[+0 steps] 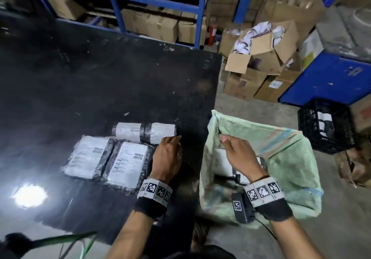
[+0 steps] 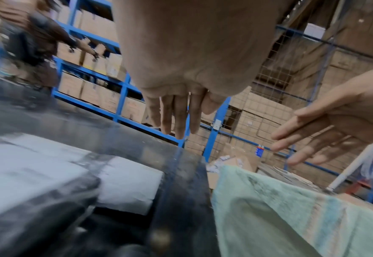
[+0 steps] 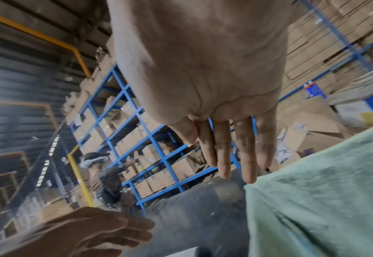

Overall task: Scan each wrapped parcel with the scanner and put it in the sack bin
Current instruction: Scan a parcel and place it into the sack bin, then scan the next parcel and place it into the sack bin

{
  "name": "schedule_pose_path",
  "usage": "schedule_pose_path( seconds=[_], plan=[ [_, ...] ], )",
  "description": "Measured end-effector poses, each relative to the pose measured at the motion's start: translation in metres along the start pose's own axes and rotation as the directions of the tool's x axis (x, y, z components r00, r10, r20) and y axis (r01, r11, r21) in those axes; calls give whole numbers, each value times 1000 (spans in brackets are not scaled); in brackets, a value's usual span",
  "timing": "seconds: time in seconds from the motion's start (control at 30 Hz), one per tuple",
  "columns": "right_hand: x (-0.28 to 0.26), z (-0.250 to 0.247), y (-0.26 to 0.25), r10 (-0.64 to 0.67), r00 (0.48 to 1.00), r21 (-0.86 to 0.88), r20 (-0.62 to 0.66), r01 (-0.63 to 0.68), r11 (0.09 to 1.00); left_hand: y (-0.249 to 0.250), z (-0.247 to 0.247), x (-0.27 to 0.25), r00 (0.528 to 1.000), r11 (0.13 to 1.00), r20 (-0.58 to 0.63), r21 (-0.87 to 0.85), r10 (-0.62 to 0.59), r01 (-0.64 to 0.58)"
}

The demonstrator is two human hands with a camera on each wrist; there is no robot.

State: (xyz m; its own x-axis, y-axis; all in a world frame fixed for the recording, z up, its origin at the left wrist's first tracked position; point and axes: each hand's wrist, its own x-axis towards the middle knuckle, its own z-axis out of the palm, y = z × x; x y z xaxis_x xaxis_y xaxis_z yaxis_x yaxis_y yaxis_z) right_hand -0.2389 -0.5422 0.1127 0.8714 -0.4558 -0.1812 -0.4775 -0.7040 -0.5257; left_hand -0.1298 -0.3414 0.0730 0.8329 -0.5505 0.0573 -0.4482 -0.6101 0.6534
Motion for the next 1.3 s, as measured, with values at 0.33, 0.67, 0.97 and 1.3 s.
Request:
schedule_pose_path(
  seconds=[0.33, 0.67, 0.97, 1.3],
  plan=[
    [-33, 108, -95, 16, 985, -14, 172, -14, 1000, -165, -115, -45, 950, 955, -123, 42, -287, 294],
    [-45, 204, -93, 423, 877, -23, 227, -430, 903, -305, -151, -83, 870, 869, -68, 46, -489, 492],
    [-40, 255, -88, 518, 844, 396, 140, -527, 752, -357, -147, -70, 895, 858, 58, -264, -443, 441],
    [-29, 262, -93, 464, 872, 615, 157, -454, 645, -372, -138, -60, 912, 795, 57, -471, -406, 383]
  ],
)
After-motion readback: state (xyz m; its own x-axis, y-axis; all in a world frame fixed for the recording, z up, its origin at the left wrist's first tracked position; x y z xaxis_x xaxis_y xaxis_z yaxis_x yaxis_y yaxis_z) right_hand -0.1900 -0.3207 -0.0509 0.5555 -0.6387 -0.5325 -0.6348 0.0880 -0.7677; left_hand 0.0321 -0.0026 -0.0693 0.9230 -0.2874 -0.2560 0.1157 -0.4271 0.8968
